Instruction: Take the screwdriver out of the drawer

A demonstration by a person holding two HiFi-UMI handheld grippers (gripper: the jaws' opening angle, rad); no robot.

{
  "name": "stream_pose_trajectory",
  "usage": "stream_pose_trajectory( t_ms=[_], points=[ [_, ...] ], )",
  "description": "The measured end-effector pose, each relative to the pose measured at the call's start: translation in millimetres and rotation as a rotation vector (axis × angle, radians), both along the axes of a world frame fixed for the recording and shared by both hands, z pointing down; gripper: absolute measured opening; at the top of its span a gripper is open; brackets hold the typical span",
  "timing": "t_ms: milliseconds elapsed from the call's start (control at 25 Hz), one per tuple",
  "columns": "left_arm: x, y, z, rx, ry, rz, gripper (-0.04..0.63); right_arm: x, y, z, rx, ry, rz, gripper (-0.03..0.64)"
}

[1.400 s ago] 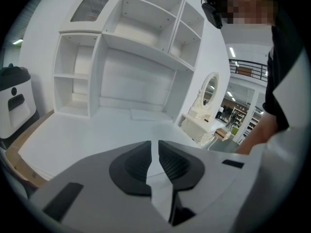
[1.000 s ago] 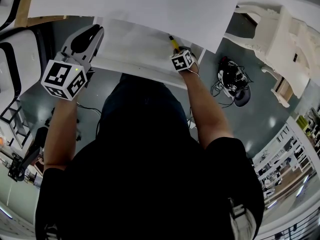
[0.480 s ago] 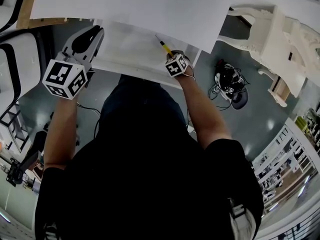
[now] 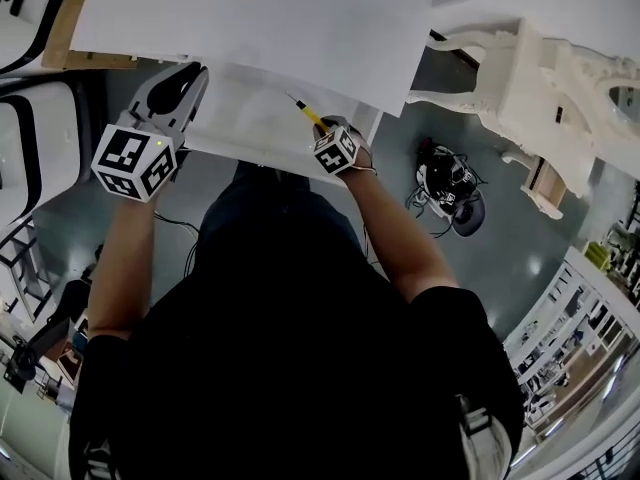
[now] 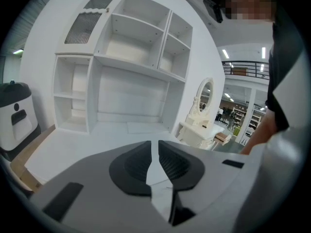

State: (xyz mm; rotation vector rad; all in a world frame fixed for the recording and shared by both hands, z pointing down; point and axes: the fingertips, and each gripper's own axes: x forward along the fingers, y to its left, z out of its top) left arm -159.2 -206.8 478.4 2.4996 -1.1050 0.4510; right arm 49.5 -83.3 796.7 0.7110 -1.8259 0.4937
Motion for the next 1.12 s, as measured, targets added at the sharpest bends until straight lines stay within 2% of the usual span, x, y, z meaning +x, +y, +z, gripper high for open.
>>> stream_pose_trajectory(
  t_ms=[520,880,1120],
  points=[
    [17.4,18.4,-63.4,0.104,0.001,-0.035,0.06,26.7,-33.9,-112.4,0.173,-0.108,0.057,0.08],
    [17.0,36.3,-87.2,0.14,-0.008,-0.058,0.06,55.2,-42.3,-177.3,0.266,-0.172,0.148,0.08],
    [14.6,44.9,-96.8,0.154,-0.013,-0.059,0.06,67.9,-43.5,-215.2,0.302,-0.25,0.243,0.08]
  ],
)
